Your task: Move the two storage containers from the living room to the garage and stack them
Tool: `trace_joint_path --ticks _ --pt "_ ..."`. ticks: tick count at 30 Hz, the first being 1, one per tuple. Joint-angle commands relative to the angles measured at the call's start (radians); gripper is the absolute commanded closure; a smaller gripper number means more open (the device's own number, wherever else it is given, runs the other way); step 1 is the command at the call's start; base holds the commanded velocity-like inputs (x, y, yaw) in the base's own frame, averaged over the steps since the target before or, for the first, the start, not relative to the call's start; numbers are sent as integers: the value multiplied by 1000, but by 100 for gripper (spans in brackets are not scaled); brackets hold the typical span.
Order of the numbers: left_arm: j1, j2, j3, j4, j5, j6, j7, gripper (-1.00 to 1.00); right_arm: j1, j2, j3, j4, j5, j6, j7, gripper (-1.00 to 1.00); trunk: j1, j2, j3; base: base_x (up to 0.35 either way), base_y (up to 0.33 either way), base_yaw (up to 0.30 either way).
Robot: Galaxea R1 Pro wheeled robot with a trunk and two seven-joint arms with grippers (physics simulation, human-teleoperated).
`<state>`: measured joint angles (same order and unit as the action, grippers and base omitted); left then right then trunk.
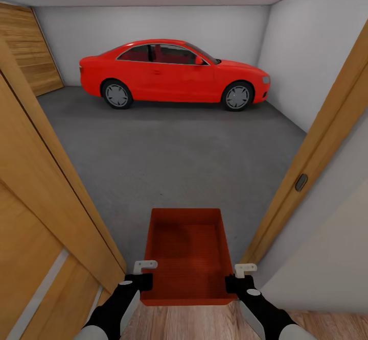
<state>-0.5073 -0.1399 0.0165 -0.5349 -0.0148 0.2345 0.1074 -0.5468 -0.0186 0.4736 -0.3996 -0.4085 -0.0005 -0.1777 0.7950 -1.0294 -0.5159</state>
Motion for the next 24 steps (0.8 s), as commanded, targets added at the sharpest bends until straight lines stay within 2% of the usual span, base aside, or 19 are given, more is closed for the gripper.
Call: trace_joint_path --ticks 1,24 --pt "0 0 5 -5 -11 6 6 100 -1 -29 -6 13 -13 -1 -20 100 0 -1 -1 0 0 0" --pt "0 2 5 -5 -10 5 7 100 -1 -30 -6 13 -13 -1 -20 100 0 -1 -1 5 0 0"
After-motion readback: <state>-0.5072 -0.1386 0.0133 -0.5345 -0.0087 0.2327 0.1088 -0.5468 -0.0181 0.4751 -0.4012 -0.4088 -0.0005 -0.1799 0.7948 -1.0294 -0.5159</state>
